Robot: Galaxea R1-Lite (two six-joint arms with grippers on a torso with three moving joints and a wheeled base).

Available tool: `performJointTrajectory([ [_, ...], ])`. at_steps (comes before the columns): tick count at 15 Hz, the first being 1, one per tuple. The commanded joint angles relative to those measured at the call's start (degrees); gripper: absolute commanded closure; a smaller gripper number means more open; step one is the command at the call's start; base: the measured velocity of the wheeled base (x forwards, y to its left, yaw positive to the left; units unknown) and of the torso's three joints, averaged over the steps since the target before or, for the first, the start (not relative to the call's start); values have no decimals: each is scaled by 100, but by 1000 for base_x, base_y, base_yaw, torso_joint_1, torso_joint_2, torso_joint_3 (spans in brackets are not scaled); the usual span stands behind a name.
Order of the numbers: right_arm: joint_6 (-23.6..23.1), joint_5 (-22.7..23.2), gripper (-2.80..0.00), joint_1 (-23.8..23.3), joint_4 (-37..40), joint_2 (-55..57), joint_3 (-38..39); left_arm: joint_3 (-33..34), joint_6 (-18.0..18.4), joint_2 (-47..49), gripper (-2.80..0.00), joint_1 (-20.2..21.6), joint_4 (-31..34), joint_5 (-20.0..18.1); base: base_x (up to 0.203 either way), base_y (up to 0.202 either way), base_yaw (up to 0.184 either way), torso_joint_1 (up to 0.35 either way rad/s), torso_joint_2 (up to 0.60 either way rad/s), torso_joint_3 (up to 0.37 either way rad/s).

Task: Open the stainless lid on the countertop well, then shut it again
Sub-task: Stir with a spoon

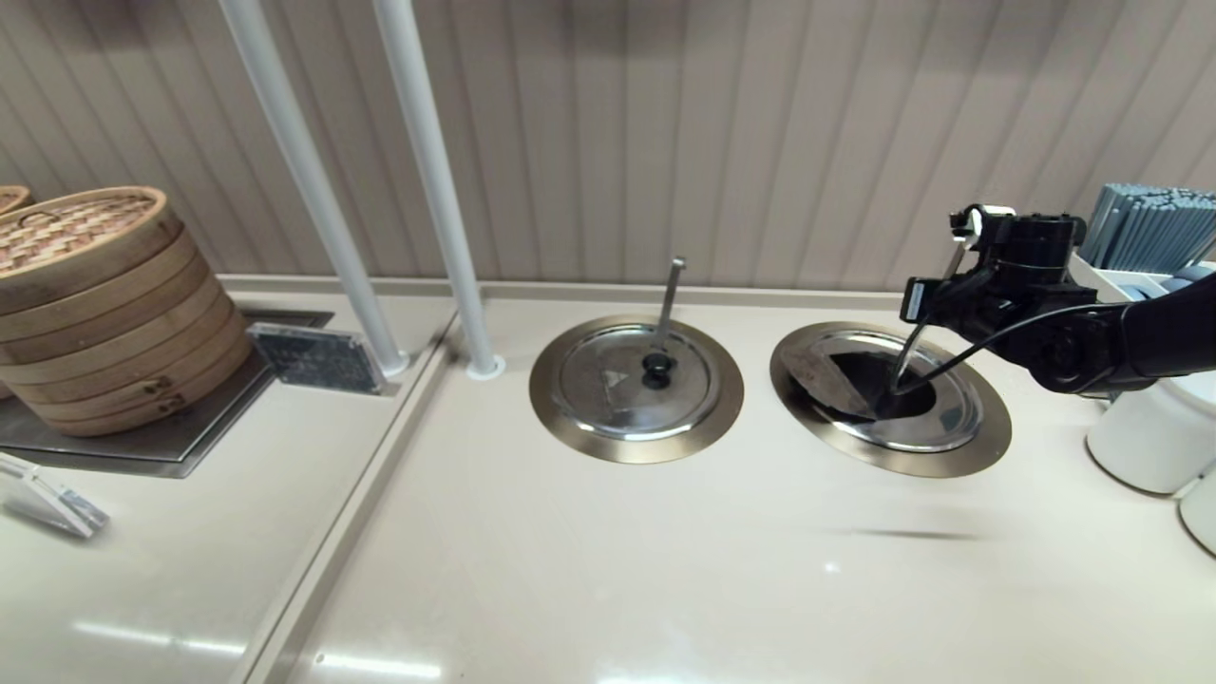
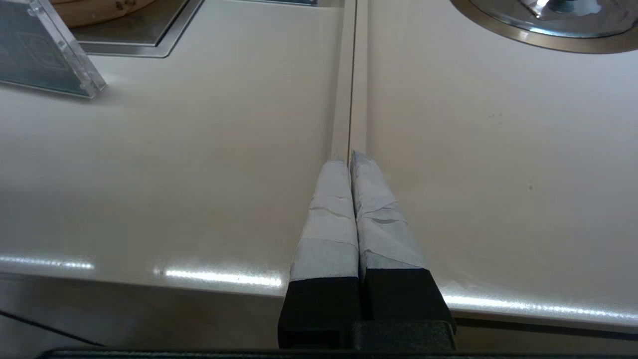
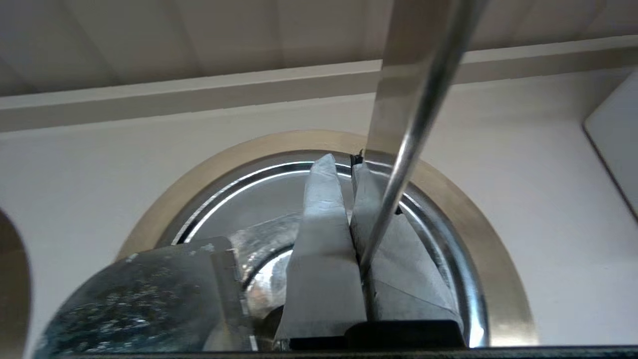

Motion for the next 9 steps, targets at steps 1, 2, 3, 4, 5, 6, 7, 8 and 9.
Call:
performJointTrajectory([
  [1, -128, -39, 0, -132, -21, 237, -137, 0, 0, 0, 0, 1, -5, 2, 0, 0, 0, 0, 0, 0],
  [2, -140, -89, 0, -142, -31, 374, -223, 0, 0, 0, 0, 1, 3, 2, 0, 0, 0, 0, 0, 0],
  [3, -134, -224, 0, -133, -62, 479, -359, 0, 0, 0, 0, 1, 3, 2, 0, 0, 0, 0, 0, 0],
  [4, -48, -350, 0, -110, -122, 594, -527, 0, 0, 0, 0, 1, 3, 2, 0, 0, 0, 0, 0, 0],
  [5, 213, -413, 0, -62, -205, 646, -641, 0, 0, 0, 0, 1, 3, 2, 0, 0, 0, 0, 0, 0],
  [6, 471, -429, 0, 16, -237, 632, -674, 0, 0, 0, 0, 1, 3, 2, 0, 0, 0, 0, 0, 0],
  [7, 608, -426, 0, 102, -250, 584, -658, 0, 0, 0, 0, 1, 3, 2, 0, 0, 0, 0, 0, 0],
  [8, 642, -416, 0, 133, -246, 498, -604, 0, 0, 0, 0, 1, 3, 2, 0, 0, 0, 0, 0, 0],
  [9, 651, -393, 0, 141, -237, 372, -512, 0, 0, 0, 0, 1, 3, 2, 0, 0, 0, 0, 0, 0],
])
